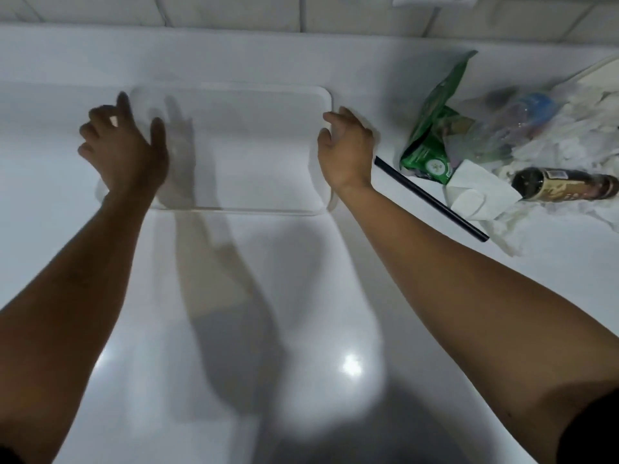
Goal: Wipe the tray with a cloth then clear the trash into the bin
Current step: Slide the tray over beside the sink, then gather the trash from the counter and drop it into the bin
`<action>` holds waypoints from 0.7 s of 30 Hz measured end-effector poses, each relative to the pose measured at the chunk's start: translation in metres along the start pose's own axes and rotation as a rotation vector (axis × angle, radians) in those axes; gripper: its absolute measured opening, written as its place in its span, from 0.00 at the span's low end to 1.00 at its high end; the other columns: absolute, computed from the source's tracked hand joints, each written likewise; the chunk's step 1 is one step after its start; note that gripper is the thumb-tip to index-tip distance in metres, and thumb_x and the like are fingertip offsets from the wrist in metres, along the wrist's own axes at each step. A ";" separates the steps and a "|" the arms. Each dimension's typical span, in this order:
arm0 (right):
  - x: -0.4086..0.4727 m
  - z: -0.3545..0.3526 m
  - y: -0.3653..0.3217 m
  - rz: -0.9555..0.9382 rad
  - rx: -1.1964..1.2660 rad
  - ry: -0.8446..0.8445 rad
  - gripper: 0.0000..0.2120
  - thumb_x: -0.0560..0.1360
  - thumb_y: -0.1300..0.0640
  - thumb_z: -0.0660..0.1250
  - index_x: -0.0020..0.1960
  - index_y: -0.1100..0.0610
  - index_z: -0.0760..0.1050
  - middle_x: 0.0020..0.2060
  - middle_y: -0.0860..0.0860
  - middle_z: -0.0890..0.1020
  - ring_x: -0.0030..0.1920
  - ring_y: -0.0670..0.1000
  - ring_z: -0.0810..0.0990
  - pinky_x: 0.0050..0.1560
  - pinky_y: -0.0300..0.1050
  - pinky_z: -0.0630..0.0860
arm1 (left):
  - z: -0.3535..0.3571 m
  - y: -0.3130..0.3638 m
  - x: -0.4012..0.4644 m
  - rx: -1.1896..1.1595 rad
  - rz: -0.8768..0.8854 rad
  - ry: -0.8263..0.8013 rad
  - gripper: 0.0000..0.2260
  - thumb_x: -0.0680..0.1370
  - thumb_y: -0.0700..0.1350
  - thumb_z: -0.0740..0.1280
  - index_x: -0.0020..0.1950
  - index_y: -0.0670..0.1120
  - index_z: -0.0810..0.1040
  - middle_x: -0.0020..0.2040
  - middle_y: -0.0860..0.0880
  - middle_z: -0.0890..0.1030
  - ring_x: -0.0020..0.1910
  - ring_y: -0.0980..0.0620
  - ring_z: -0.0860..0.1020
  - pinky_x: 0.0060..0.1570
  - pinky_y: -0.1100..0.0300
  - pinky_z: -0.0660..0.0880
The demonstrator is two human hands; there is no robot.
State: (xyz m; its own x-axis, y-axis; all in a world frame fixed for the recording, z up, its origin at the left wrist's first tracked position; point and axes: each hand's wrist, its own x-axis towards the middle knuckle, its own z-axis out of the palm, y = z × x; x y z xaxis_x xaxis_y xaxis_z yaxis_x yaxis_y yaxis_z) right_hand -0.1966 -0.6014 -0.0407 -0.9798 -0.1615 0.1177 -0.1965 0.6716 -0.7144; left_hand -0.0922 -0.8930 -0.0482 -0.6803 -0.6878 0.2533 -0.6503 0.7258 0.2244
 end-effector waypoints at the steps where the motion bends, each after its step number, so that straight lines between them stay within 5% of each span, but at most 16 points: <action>1: -0.008 -0.008 0.000 -0.033 0.031 0.042 0.15 0.79 0.60 0.61 0.64 0.58 0.78 0.62 0.53 0.80 0.61 0.54 0.78 0.64 0.44 0.70 | -0.003 0.018 -0.019 -0.015 0.084 0.043 0.26 0.80 0.60 0.56 0.74 0.51 0.64 0.69 0.40 0.69 0.65 0.35 0.69 0.61 0.41 0.66; 6: -0.058 -0.053 0.015 -0.050 0.222 0.142 0.12 0.77 0.64 0.63 0.56 0.60 0.82 0.50 0.55 0.84 0.50 0.56 0.81 0.55 0.51 0.76 | -0.017 0.126 -0.121 -0.226 0.366 0.027 0.14 0.80 0.53 0.61 0.62 0.55 0.79 0.63 0.51 0.77 0.62 0.43 0.73 0.57 0.49 0.68; 10: -0.098 -0.098 0.050 -0.028 0.244 0.130 0.11 0.78 0.61 0.63 0.55 0.58 0.83 0.49 0.51 0.85 0.48 0.50 0.82 0.54 0.46 0.77 | -0.026 0.202 -0.210 -0.427 0.512 -0.133 0.12 0.81 0.52 0.61 0.59 0.52 0.82 0.58 0.50 0.82 0.55 0.47 0.78 0.54 0.51 0.75; 18: -0.168 -0.206 0.168 0.092 0.130 0.183 0.10 0.79 0.55 0.65 0.57 0.52 0.81 0.52 0.44 0.85 0.49 0.35 0.77 0.54 0.24 0.71 | -0.022 0.309 -0.348 -0.691 0.375 -0.439 0.07 0.80 0.46 0.67 0.55 0.54 0.83 0.55 0.54 0.83 0.47 0.61 0.77 0.48 0.72 0.72; 21: -0.176 -0.249 0.213 0.078 0.090 0.143 0.09 0.79 0.54 0.66 0.57 0.52 0.82 0.52 0.45 0.85 0.49 0.36 0.78 0.55 0.33 0.77 | -0.020 0.345 -0.385 -0.689 0.393 -0.450 0.08 0.80 0.44 0.68 0.56 0.53 0.83 0.55 0.54 0.83 0.46 0.62 0.76 0.48 0.76 0.69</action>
State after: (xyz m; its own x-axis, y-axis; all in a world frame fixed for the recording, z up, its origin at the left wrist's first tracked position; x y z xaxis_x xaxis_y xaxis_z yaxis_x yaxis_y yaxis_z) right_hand -0.0748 -0.2501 -0.0417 -0.9884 -0.0030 0.1521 -0.1224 0.6092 -0.7835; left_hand -0.0475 -0.3778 -0.0499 -0.9718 -0.2246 0.0715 -0.0964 0.6557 0.7488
